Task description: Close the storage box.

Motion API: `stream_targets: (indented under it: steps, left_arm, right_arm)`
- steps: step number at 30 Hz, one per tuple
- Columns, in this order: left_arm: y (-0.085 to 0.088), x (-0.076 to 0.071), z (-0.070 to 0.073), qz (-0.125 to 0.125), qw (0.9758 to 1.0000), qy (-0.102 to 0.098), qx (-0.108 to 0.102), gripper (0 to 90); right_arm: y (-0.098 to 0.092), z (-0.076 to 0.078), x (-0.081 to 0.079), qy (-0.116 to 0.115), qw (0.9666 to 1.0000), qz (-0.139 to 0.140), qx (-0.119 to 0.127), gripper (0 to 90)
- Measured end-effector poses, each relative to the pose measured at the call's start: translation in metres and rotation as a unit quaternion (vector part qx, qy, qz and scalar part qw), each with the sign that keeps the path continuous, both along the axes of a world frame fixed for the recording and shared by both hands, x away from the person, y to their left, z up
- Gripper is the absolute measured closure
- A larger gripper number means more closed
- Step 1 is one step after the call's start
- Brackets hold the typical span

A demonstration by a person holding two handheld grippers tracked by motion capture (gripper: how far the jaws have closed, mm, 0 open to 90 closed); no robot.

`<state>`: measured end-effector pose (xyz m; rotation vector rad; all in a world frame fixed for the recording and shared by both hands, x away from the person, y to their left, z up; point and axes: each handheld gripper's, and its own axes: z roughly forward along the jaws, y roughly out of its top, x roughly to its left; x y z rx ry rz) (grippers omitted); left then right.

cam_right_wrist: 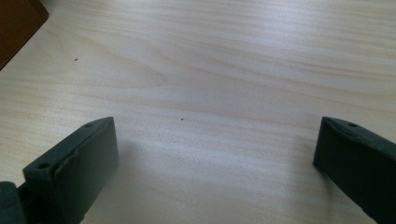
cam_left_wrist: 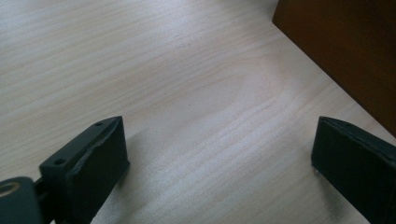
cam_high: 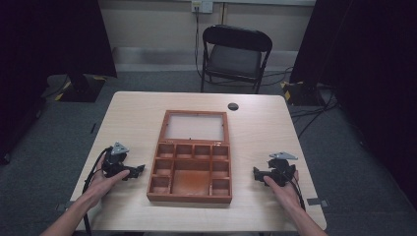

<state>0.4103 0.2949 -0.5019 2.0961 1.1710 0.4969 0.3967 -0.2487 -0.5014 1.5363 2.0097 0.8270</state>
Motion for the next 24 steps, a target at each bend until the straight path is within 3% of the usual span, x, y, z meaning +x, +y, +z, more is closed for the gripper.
stream_targets:
  steps: [4, 5, 8, 10, 11, 12, 14, 16, 19, 24]
  left_arm:
    - [0.000, -0.001, 0.003, 0.004, 1.0000, -0.002, -0.004, 9.7]
    - [0.001, 0.000, 0.004, 0.010, 0.9999, 0.002, -0.012, 16.4]
    - [0.001, 0.002, 0.005, 0.017, 0.9997, 0.008, -0.019, 16.4]
    - [0.002, 0.002, 0.005, 0.020, 0.9996, 0.009, -0.019, 16.6]
    - [0.002, 0.002, 0.006, 0.020, 0.9995, 0.010, -0.021, 16.8]
    - [0.002, 0.002, 0.008, 0.020, 0.9995, 0.008, -0.021, 17.0]
    - [0.002, 0.002, 0.011, 0.017, 0.9995, 0.006, -0.026, 17.8]
    - [0.002, 0.000, 0.016, 0.012, 0.9992, -0.001, -0.039, 18.1]
    - [0.001, -0.001, 0.023, 0.014, 0.9985, -0.009, -0.052, 18.7]
    - [-0.001, -0.001, 0.032, 0.026, 0.9969, -0.017, -0.072, 21.2]
  right_arm:
    - [0.000, 0.000, -0.001, 0.000, 1.0000, -0.004, 0.000, 0.0]
    - [0.001, 0.001, -0.001, 0.004, 1.0000, -0.001, -0.003, 0.6]
    - [0.001, 0.002, -0.002, 0.000, 1.0000, -0.002, 0.001, 6.6]
    - [0.001, 0.005, -0.003, -0.005, 1.0000, 0.002, 0.002, 20.4]
    - [0.000, 0.006, -0.003, -0.007, 1.0000, 0.005, 0.005, 20.1]
    - [-0.001, 0.008, -0.003, -0.011, 0.9999, 0.004, 0.007, 14.2]
    - [-0.002, 0.010, -0.004, -0.013, 0.9998, -0.004, 0.011, 18.4]
    - [-0.004, 0.011, -0.003, 0.004, 0.9998, -0.005, 0.021, 15.9]
    - [-0.004, 0.016, -0.003, 0.009, 0.9989, 0.005, 0.046, 16.4]
    - [-0.002, 0.028, -0.003, -0.025, 0.9972, 0.022, 0.067, 19.7]
